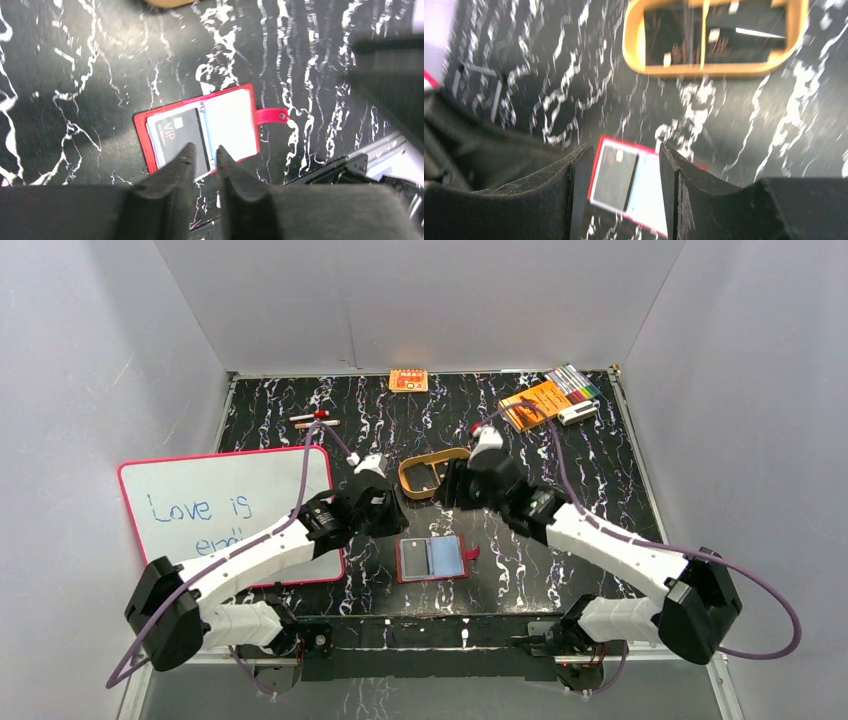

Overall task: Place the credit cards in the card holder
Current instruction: Insert the credit card into the card holder, then pick up the credit card from the storage box.

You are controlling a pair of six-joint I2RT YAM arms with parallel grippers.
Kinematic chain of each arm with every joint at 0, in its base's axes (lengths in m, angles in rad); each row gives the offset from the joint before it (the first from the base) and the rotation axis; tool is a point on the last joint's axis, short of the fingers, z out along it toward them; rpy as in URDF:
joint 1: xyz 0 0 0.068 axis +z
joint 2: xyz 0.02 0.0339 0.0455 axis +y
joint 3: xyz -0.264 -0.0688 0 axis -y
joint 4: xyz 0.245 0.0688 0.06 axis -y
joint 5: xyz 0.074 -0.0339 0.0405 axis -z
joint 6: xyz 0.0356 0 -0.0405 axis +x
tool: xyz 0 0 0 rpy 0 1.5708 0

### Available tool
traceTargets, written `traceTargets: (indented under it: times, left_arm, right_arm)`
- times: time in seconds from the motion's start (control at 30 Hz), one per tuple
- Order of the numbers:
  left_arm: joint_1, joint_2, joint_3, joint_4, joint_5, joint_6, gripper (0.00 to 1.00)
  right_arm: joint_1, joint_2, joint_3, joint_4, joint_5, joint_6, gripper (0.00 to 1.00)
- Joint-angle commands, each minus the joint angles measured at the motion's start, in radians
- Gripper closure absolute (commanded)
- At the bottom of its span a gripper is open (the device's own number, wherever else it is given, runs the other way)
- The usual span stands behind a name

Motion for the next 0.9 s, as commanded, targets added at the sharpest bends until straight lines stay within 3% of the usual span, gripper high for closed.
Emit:
traceTargets:
  times: [0.0, 0.07, 0.17, 0.53, 0.87]
  left_arm:
    - [-0.005, -0.080, 0.063, -0.020, -0.027, 0.079, 0.71]
    - [-0.005, -0.107, 0.065, -0.015, -0.048, 0.099, 0.55]
    - [-0.005, -0.143, 0.059, -0.014, -0.069, 0.127, 0.45]
    - [-0.005, -0.213, 0.012, -0.034, -0.124, 0.150, 0.43]
    - [-0.006, -0.210, -0.008, -0.030, -0.160, 0.176, 0.43]
  right_arm:
    - [-0.187, 0.076, 0.113, 0.101, -0.213, -0.159, 0.41]
    - [-0.231, 0.140, 0.136, 0.142, -0.294, -0.161, 0.41]
    - [-0.258, 0.263, 0.200, 0.150, -0.332, -0.175, 0.41]
    - [-0.293, 0.589, 0.385, 0.175, -0.343, -0.228, 0.37]
    - [-0.335, 0.716, 0.466, 0.220, -0.400, -0.248, 0.38]
